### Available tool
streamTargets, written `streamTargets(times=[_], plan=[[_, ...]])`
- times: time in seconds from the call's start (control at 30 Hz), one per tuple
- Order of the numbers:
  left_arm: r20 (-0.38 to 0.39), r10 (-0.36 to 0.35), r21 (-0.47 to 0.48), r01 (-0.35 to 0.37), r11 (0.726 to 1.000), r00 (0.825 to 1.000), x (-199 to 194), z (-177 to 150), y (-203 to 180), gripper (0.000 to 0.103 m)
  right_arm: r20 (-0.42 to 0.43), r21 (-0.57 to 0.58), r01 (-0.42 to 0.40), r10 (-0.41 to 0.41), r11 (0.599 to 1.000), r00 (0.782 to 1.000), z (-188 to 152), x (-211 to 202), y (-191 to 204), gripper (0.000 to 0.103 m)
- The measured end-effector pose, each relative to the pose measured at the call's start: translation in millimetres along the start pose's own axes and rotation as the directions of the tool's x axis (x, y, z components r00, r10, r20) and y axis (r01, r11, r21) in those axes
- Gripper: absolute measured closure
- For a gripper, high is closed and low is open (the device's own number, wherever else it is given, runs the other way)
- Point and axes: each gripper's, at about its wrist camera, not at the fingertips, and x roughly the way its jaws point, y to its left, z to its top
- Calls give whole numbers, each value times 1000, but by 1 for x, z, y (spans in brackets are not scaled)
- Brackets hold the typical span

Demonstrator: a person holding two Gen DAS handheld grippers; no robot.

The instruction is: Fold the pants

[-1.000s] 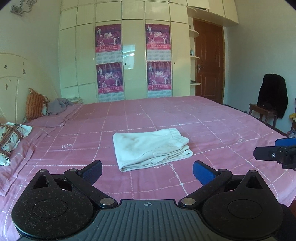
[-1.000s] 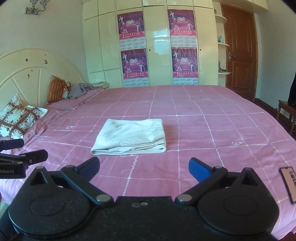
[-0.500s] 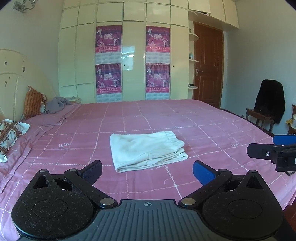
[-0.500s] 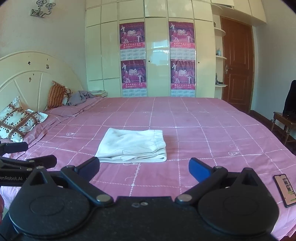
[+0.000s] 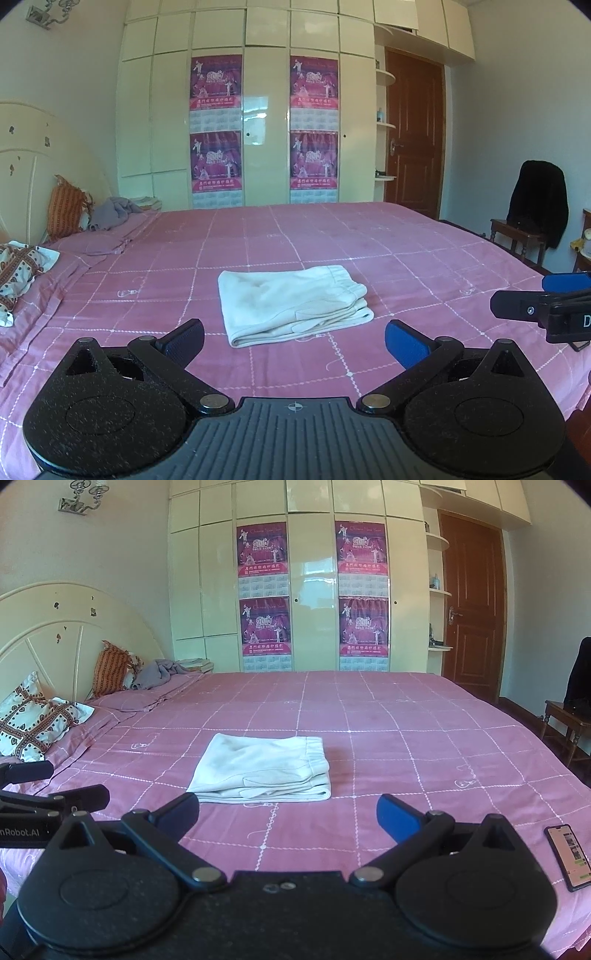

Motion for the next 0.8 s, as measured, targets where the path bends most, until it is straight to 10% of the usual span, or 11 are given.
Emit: streamTargets(times=[0.8], plan=[[12,2,-6,-2,1000,1000,-2,1,0,0,-4,-3,-2,2,1000,1000,0,3,0,0]])
